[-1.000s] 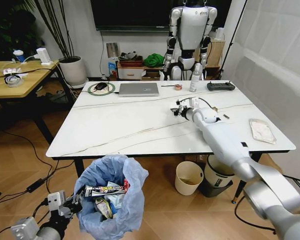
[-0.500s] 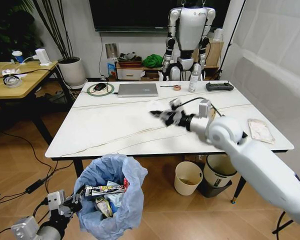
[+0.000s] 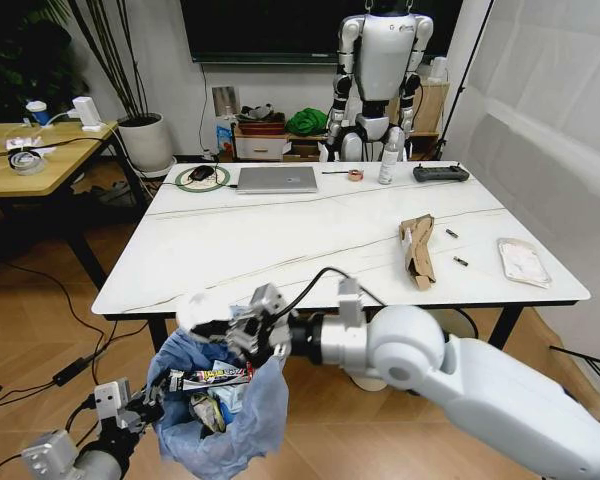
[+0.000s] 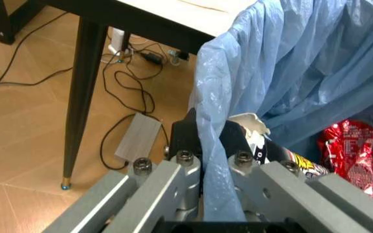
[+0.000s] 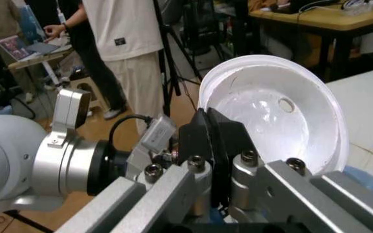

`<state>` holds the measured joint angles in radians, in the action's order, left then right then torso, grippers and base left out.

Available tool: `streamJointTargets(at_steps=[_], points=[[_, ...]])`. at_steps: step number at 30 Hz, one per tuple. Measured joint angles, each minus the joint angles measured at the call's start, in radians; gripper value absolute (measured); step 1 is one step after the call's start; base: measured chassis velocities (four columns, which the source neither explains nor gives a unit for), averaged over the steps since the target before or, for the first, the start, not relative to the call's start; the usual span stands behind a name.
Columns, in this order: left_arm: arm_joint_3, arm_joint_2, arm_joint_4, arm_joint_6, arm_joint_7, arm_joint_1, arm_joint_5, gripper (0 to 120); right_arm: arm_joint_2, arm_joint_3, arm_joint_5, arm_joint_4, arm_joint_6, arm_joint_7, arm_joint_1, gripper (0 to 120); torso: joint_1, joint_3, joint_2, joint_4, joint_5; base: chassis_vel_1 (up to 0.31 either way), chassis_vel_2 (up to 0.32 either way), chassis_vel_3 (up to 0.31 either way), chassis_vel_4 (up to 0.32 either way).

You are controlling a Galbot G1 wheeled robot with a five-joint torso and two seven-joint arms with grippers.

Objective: Pick up the trash bin and place the trash from the table into it.

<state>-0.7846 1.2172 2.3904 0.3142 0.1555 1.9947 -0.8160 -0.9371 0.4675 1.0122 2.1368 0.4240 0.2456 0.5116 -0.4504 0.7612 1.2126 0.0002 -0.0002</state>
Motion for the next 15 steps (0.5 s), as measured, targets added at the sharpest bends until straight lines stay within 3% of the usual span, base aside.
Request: streamJointTargets(at_steps=[8,15], points=[[0.008,0.001,0.000,0.004,0.001,-0.008,-0.001,0,-0.018,0.050,-0.022,-0.049,-0.019,-0.004,-0.009,0,0.000,0.000,0.000,-0.0001,0.0001,0.000,0.000,0.000,0.000],[0.010,0.003,0.000,0.005,0.001,-0.007,-0.001,0,-0.010,0.038,-0.038,-0.073,-0.021,0.000,0.001,23,0.000,0.000,0.000,-0.0001,0.0003,0.000,0.000,0.000,0.000]])
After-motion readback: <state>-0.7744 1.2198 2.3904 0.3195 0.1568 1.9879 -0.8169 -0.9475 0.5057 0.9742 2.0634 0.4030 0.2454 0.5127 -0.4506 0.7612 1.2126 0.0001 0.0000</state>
